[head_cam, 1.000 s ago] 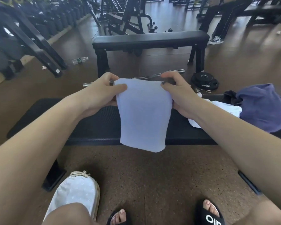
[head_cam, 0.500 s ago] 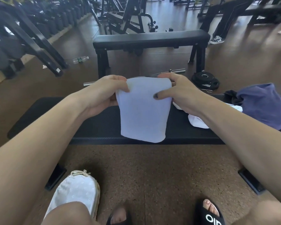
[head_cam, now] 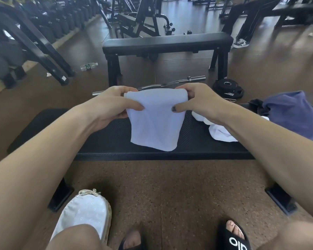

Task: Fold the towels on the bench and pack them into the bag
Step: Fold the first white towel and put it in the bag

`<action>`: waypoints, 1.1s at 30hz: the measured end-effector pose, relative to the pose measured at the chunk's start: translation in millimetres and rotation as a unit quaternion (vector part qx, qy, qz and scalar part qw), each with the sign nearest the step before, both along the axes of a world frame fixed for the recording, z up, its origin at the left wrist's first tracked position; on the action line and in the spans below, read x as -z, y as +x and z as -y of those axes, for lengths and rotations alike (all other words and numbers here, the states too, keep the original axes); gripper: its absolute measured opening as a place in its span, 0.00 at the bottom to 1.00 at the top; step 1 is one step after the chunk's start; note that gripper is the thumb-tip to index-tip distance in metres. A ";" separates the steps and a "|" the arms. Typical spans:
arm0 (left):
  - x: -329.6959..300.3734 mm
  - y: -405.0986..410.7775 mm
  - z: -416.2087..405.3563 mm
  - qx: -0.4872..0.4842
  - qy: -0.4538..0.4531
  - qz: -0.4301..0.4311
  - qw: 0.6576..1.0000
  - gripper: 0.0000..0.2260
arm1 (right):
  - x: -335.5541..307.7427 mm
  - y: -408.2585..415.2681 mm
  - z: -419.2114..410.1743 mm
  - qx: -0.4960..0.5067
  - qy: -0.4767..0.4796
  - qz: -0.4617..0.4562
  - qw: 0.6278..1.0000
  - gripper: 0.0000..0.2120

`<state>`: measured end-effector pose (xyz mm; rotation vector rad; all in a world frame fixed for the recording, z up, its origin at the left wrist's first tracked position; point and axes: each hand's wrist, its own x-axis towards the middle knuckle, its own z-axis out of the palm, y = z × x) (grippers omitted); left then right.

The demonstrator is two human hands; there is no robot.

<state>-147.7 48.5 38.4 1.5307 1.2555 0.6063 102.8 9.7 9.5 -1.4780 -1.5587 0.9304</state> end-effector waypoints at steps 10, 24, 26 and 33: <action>-6.3 -9.7 -0.1 0.063 0.007 -0.047 0.997 0.10 | 2.9 0.8 2.8 -0.030 -0.077 -0.220 0.972 0.13; 2.2 4.6 6.4 -0.044 0.107 0.006 0.993 0.03 | 7.7 -24.1 7.0 0.050 -0.030 -0.279 0.958 0.14; 2.0 6.5 8.1 -0.020 0.099 0.017 0.995 0.03 | 6.3 -25.1 7.7 0.042 -0.032 -0.263 0.963 0.11; -7.0 1.3 7.8 0.056 -0.027 0.079 0.995 0.07 | 5.2 -15.6 10.8 -0.024 -0.045 -0.254 0.966 0.28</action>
